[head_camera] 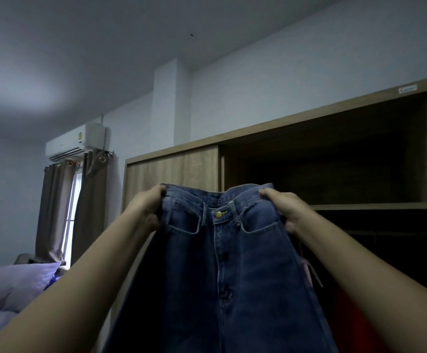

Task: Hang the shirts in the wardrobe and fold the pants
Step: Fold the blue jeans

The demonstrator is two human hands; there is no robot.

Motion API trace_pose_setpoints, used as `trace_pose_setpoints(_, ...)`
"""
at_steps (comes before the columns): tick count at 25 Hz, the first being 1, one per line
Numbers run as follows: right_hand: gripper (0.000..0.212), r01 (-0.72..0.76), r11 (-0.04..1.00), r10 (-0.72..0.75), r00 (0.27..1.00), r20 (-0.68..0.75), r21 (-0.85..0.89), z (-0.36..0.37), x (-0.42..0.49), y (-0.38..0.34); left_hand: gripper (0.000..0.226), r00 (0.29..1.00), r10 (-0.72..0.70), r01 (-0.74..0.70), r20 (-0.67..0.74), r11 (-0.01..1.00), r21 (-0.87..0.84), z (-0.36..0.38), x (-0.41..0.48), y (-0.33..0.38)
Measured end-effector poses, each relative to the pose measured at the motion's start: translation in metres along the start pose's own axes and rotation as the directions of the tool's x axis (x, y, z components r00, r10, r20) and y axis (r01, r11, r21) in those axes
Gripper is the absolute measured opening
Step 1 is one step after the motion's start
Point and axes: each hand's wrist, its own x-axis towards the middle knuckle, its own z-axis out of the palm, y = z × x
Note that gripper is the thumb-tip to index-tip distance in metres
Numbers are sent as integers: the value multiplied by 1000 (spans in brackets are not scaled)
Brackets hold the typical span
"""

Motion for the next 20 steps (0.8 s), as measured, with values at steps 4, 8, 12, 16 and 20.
trace_pose_setpoints(4,20,-23,987,-9,980,199,161,43,-12,-6,26,987,11,-8,163,1000,-18,46,-16,1)
trace_pose_setpoints(8,34,10,955,-112,937,330,296,68,-21,-5,26,975,41,-25,217,997,-77,57,-25,0)
trace_pose_setpoints(12,41,200,972,-236,851,469,127,51,-17,-19,29,914,187,-141,359,978,-152,48,-38,3)
trace_pose_setpoints(16,36,396,918,-363,820,442,18,36,-8,-16,15,906,282,-276,315,959,-66,51,-50,-2)
trace_pose_setpoints(20,53,337,937,-311,926,211,-96,14,15,13,20,966,165,-135,200,979,-153,41,-31,2)
